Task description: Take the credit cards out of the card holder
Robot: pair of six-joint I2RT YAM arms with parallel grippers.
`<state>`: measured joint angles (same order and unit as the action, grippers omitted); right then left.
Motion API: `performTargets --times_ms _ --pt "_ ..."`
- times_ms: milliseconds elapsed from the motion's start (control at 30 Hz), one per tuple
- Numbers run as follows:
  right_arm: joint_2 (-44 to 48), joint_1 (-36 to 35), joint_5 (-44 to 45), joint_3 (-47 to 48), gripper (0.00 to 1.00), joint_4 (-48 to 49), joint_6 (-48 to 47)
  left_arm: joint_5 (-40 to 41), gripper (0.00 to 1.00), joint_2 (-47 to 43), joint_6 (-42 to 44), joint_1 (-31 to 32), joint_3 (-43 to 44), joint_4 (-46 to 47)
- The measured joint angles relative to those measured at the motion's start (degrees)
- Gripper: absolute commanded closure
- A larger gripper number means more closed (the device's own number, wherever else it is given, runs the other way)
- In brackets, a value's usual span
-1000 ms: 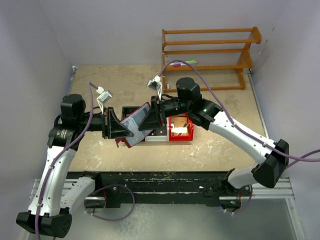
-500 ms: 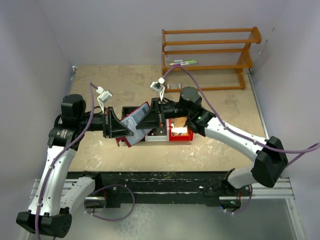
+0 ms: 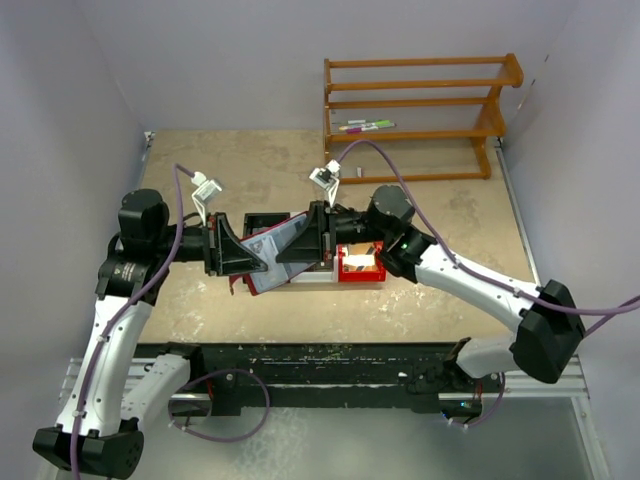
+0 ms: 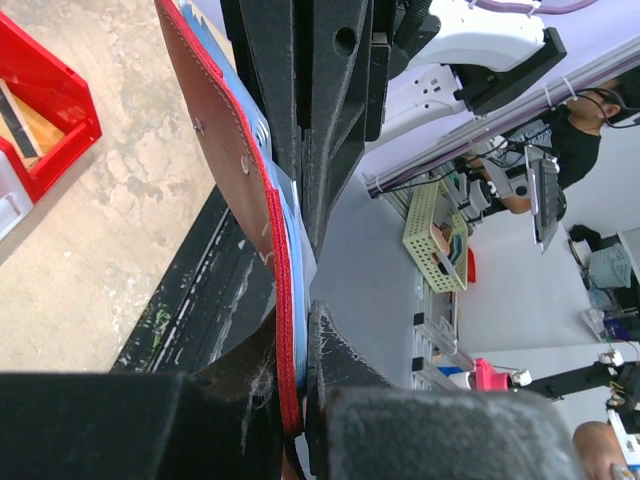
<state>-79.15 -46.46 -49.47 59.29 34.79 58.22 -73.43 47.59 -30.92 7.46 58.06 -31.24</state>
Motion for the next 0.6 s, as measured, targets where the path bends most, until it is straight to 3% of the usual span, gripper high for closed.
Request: performTargets --times_ms 433,533,600 --pt "5.68 1.53 2.05 -4.9 1.0 -1.55 -0.28 -1.2 0.87 -1.2 -4.35 0.04 -0.13 4.35" --pt "5.62 1.53 2.05 -4.9 0.8 -0.94 -0.09 -1.25 0.87 -1.44 -4.57 0.04 -0.13 4.66" --pt "5.22 1.51 1.95 -4.85 0.75 0.42 0.55 -1.25 0.87 -1.46 -4.63 0.04 -0.13 4.81"
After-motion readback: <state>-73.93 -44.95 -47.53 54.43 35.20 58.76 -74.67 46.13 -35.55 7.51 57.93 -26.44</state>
